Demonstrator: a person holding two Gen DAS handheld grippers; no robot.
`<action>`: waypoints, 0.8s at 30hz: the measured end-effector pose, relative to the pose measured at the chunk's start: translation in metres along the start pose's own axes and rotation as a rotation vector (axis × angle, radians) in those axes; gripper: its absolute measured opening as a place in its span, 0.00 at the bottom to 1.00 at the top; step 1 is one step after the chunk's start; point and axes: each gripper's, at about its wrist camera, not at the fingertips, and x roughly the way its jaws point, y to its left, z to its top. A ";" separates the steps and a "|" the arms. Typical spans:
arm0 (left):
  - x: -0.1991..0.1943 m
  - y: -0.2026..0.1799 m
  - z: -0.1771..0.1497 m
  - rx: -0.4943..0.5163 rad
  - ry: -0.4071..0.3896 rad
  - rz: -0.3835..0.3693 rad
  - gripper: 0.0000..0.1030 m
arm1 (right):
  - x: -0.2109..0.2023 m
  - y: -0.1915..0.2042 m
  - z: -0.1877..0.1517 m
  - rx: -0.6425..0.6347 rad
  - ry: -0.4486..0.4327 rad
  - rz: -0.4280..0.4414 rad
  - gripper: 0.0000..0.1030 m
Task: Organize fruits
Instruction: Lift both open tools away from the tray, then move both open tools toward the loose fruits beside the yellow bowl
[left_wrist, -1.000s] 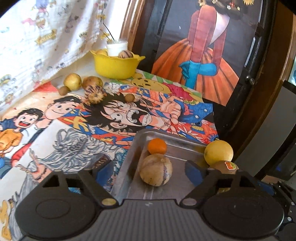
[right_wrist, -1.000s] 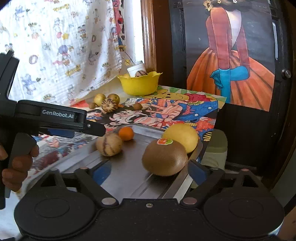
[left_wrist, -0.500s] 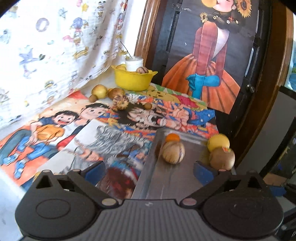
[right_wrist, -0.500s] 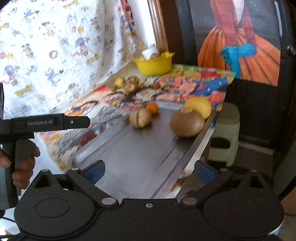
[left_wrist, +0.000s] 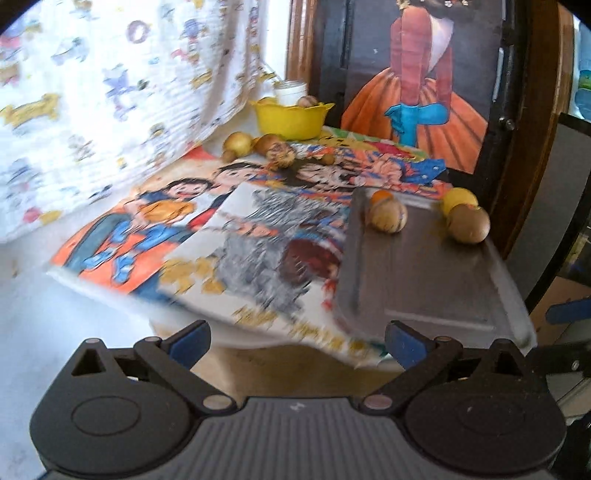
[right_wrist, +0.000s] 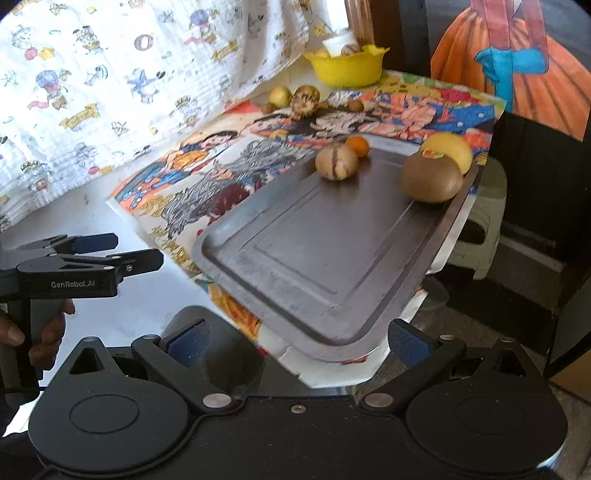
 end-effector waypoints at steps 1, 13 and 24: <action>-0.002 0.004 -0.003 -0.013 0.008 0.005 0.99 | 0.001 0.001 0.002 0.000 0.008 0.007 0.99; 0.000 0.041 -0.003 -0.122 0.061 0.060 0.99 | -0.005 0.020 0.048 -0.103 -0.085 0.036 0.99; 0.000 0.062 0.047 -0.091 -0.005 0.145 0.99 | -0.039 0.015 0.156 -0.360 -0.321 0.090 0.99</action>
